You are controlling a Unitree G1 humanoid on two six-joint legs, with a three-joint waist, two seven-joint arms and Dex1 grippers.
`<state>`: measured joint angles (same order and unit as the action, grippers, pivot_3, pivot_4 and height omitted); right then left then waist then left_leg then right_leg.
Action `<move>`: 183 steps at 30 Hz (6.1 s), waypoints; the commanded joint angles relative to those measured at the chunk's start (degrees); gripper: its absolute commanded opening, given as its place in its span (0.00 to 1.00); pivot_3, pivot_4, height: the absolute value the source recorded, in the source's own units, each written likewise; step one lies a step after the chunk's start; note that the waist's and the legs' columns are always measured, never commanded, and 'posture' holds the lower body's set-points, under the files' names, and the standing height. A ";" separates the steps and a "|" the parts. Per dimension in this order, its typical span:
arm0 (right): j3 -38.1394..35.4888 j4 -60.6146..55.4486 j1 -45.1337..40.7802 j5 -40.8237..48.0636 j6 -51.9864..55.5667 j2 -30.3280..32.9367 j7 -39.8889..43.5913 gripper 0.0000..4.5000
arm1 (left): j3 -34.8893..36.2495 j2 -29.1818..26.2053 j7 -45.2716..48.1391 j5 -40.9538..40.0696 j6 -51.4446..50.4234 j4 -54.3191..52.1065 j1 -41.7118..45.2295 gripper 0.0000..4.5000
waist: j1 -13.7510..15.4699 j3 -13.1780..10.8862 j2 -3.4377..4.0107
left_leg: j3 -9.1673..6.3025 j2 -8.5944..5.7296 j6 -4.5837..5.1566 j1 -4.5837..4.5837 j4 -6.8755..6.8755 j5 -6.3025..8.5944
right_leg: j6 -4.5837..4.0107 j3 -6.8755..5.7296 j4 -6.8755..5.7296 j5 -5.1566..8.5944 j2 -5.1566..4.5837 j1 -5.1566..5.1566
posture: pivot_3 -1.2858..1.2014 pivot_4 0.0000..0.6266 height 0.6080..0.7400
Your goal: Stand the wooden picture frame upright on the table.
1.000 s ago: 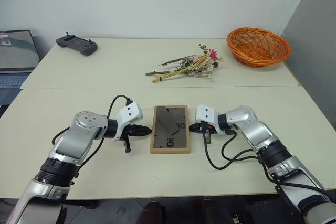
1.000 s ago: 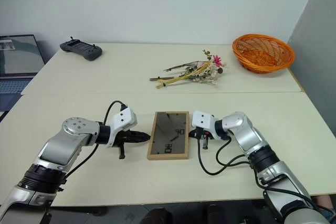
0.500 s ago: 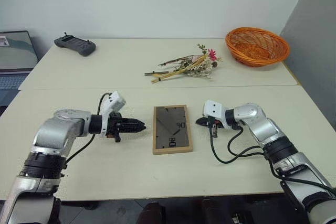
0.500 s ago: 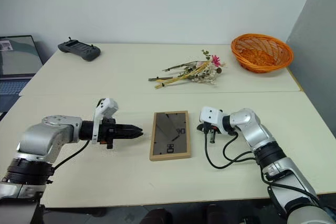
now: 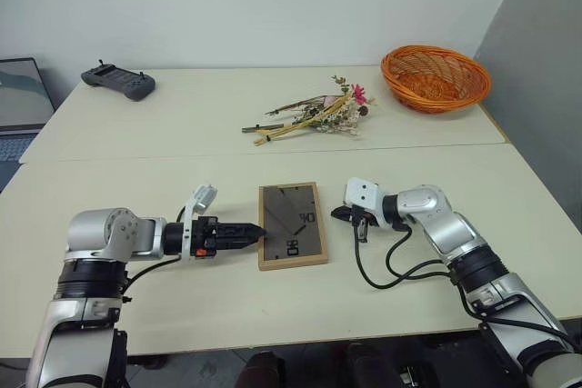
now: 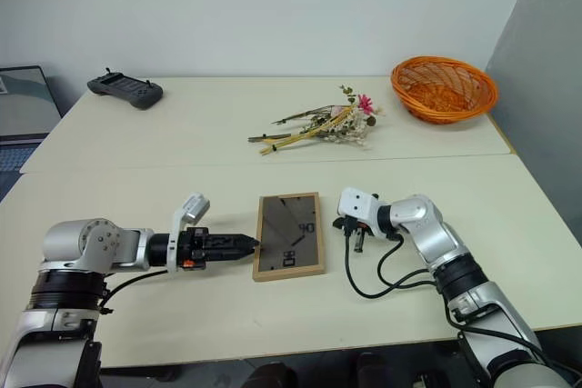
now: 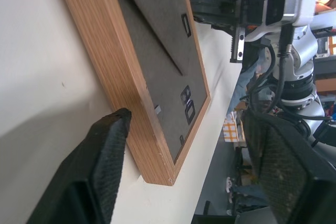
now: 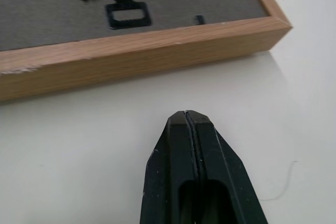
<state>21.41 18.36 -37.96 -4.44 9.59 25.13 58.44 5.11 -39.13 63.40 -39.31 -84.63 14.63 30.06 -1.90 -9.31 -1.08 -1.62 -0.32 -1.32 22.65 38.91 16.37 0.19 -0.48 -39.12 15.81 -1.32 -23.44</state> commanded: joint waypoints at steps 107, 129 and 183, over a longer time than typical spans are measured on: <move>-4.66 15.87 -10.66 -49.11 -75.74 6.93 -63.89 0.64 | 3.93 6.53 -60.04 -73.57 4.26 -7.24 -4.56 0.29 | 0.41 0.13 0.03 | 0.15 -0.05 -0.29 0.03 0.01 -0.16 | 0.00 0.04 0.05 0.00 -0.10 0.01 | 0.52 0.24 1.00; 2.87 18.79 -9.98 -0.08 -64.77 8.44 -29.66 0.29 | 5.22 -13.07 -45.29 -45.63 17.77 -14.46 -3.45 1.00 | -0.04 0.10 0.01 | 0.15 -0.02 -0.25 -0.06 -0.05 -0.15 | -0.01 0.04 0.12 0.01 -0.06 0.13 | 0.52 0.24 1.00; -20.89 -20.29 7.42 30.84 25.50 11.76 7.49 0.98 | -0.96 -7.95 -19.21 8.65 46.96 -23.00 -9.94 1.00 | 1.13 -0.04 0.04 | 0.11 0.05 0.21 0.10 -0.12 0.12 | -0.02 -0.04 0.03 0.00 -0.01 -0.08 | 0.52 0.24 1.00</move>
<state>2.76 6.91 -30.39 22.41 30.51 36.45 67.95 2.97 -46.11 42.32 -31.23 -38.93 -9.33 18.72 -0.77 -9.35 -1.04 -1.55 -0.26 -1.11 22.75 38.79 16.49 0.18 -0.52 -39.08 15.81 -1.31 -23.52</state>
